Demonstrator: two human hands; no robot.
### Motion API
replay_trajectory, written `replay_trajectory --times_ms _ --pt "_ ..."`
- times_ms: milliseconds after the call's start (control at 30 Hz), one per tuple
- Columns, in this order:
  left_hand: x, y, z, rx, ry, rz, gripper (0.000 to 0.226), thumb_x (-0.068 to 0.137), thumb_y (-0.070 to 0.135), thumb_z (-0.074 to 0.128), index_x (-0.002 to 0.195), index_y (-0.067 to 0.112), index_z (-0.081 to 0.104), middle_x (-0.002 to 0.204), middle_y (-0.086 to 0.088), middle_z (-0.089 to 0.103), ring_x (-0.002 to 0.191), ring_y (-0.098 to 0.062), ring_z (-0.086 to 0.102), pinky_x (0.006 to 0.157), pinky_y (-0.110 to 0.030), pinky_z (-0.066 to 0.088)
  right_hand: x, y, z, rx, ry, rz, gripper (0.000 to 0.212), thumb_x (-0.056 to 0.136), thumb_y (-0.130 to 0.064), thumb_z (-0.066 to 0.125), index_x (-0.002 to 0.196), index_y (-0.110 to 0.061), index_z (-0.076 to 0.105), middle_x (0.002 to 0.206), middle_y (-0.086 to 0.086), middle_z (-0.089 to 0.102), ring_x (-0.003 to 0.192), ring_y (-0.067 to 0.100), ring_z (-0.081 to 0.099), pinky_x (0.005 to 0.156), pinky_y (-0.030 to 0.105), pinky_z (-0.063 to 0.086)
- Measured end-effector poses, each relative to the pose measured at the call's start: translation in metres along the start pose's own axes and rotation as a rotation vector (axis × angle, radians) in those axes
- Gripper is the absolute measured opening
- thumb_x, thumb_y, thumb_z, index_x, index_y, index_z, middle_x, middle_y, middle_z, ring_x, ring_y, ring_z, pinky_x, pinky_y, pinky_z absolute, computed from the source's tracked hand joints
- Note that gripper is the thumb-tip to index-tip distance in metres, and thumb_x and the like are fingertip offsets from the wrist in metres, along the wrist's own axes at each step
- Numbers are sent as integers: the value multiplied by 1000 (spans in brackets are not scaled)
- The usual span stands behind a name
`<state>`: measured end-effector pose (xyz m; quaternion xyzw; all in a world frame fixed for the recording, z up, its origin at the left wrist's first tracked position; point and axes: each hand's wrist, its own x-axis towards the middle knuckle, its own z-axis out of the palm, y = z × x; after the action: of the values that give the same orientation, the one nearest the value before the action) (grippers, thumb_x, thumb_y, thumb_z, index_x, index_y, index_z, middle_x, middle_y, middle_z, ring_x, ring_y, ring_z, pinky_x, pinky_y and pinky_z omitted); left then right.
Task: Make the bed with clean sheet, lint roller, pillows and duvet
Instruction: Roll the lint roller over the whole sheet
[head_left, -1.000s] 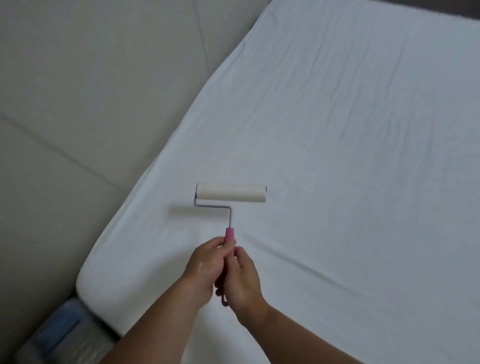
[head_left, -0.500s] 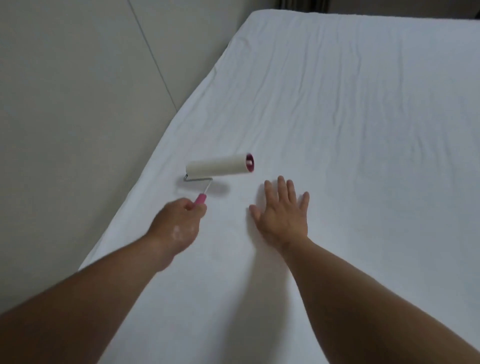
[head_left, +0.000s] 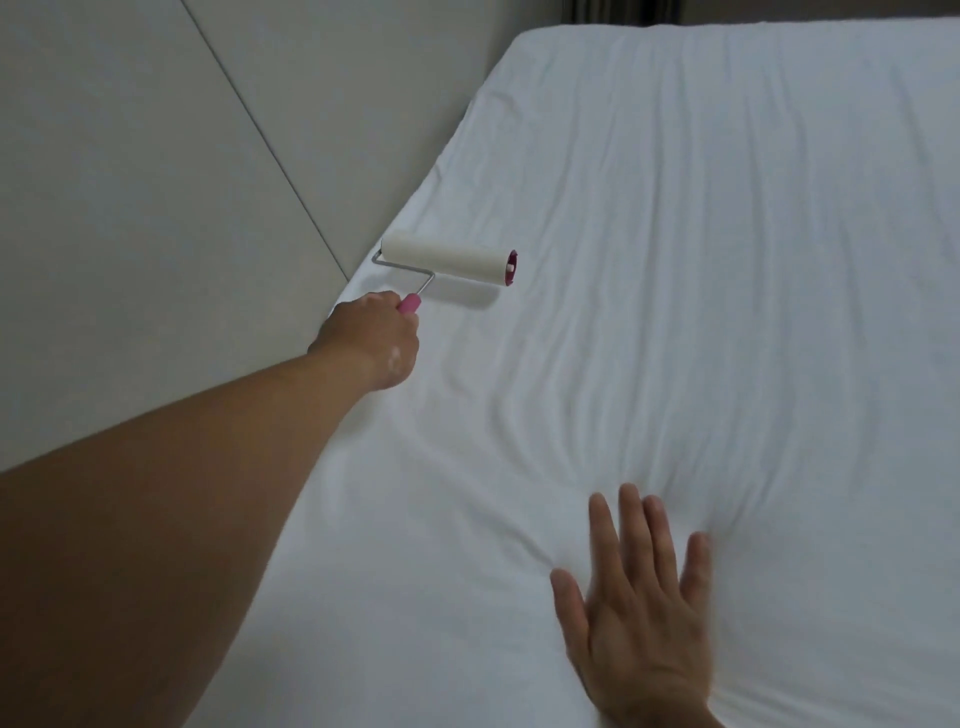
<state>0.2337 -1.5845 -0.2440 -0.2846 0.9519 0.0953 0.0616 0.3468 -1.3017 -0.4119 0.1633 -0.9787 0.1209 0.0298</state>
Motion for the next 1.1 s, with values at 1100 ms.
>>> replay_trajectory --times_ms 1100 --pt "-189 -193 60 1014 -199 340 74 91 11 42 156 7 7 160 -7 6 101 -23 65 80 -32 49 -3 -5 -7 -125 -87 -3 79 94 -68 13 160 -24 13 167 8 12 154 28 8 121 60 3"
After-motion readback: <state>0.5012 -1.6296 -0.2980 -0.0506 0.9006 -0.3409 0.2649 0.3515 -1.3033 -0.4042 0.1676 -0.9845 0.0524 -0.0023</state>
